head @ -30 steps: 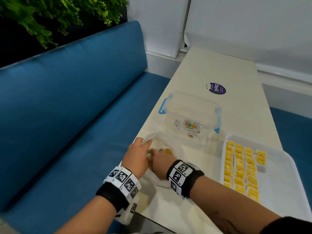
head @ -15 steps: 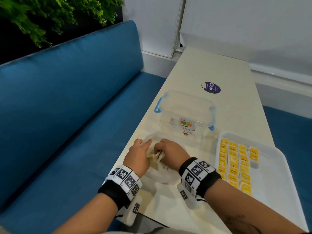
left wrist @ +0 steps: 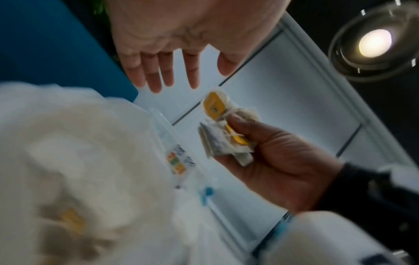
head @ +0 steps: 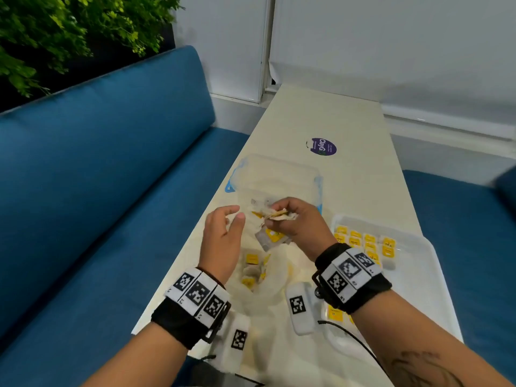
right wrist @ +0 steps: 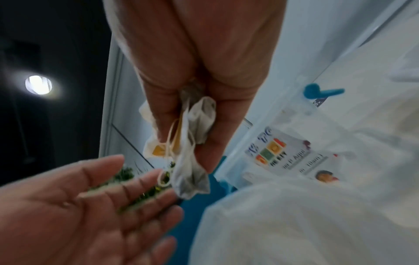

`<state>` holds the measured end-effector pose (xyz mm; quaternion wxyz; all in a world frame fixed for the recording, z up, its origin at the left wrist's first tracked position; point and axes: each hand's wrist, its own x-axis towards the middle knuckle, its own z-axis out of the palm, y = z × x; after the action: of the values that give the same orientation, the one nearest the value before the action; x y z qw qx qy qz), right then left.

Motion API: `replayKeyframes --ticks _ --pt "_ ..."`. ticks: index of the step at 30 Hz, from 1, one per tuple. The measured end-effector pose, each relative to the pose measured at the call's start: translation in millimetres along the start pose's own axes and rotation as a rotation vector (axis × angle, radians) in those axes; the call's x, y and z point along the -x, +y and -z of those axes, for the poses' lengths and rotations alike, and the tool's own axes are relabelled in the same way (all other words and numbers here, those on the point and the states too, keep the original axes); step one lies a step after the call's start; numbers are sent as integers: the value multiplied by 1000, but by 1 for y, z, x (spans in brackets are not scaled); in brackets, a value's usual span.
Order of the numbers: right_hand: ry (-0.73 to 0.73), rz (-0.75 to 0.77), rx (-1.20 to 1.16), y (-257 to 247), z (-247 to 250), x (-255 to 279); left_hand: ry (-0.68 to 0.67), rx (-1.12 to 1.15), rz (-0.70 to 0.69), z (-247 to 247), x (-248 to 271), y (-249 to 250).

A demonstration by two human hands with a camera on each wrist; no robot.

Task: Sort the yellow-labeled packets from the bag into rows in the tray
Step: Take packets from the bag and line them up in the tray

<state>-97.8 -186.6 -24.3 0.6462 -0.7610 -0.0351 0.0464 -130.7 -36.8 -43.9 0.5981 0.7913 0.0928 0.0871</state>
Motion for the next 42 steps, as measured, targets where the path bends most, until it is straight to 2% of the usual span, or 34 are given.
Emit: replayKeyframes --ticks 4,6,9,12,15,19,23,29,32,35,39,42 --pt "51 40 -193 -27 20 9 -190 509 477 -32 7 22" --pt "41 70 -247 -36 30 18 -308 692 635 -48 11 27" --pt "57 137 -128 -35 47 31 -518 1004 685 -68 18 32" --pt "125 173 149 -16 62 46 -624 1196 673 -85 25 42" --pt "152 217 448 4 71 64 -672 1127 681 -105 33 51" --pt "69 216 682 20 83 81 -600 993 700 -135 45 52" --pt "98 154 499 26 98 98 -591 969 740 -154 51 47" --pt "238 106 29 26 120 108 -635 869 737 -168 55 48" --pt "338 131 168 27 132 107 -661 867 720 -173 58 50" --pt "369 135 322 28 140 106 -695 825 656 -175 61 49" --pt "407 134 397 32 147 105 -732 779 563 -176 64 49" --pt "415 98 407 29 150 107 -737 725 556 -177 65 49"
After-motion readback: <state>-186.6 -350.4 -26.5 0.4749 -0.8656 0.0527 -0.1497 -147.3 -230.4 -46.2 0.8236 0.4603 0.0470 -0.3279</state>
